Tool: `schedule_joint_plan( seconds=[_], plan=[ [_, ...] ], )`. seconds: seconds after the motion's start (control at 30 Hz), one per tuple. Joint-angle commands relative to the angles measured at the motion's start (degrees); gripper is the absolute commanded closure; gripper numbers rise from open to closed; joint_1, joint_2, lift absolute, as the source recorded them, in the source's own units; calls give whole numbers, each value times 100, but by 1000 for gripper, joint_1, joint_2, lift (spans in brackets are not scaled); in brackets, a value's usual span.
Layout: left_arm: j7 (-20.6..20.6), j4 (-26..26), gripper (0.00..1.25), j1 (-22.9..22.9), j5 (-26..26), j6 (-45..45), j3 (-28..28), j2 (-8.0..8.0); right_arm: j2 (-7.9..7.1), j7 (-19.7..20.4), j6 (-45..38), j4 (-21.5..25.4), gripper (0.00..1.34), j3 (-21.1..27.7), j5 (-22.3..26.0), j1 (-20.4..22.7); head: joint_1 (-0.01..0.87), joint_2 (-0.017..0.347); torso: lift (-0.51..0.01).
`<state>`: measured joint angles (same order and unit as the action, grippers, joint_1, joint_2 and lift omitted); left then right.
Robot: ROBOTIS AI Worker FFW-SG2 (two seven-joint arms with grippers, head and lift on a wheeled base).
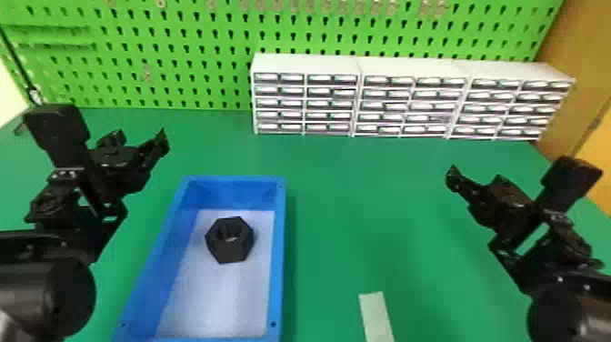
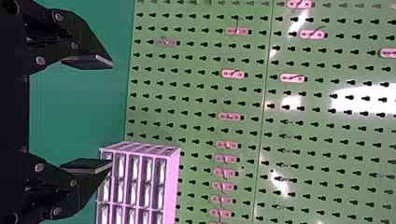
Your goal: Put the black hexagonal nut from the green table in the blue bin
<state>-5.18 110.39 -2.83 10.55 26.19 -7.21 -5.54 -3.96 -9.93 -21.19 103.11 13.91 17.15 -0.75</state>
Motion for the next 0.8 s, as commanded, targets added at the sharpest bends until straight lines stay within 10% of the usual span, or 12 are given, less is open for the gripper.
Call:
schedule_joint_plan(
  seconds=[0.0,0.77],
  plan=[
    [0,0,496,1,0,0,0,0,0,0,1,16,216,-3,8,14,692,8,-97],
    [0,-9,496,54,44,0,-17,9,9,0,-7,43,216,-99,43,67,692,8,-97]
  ],
)
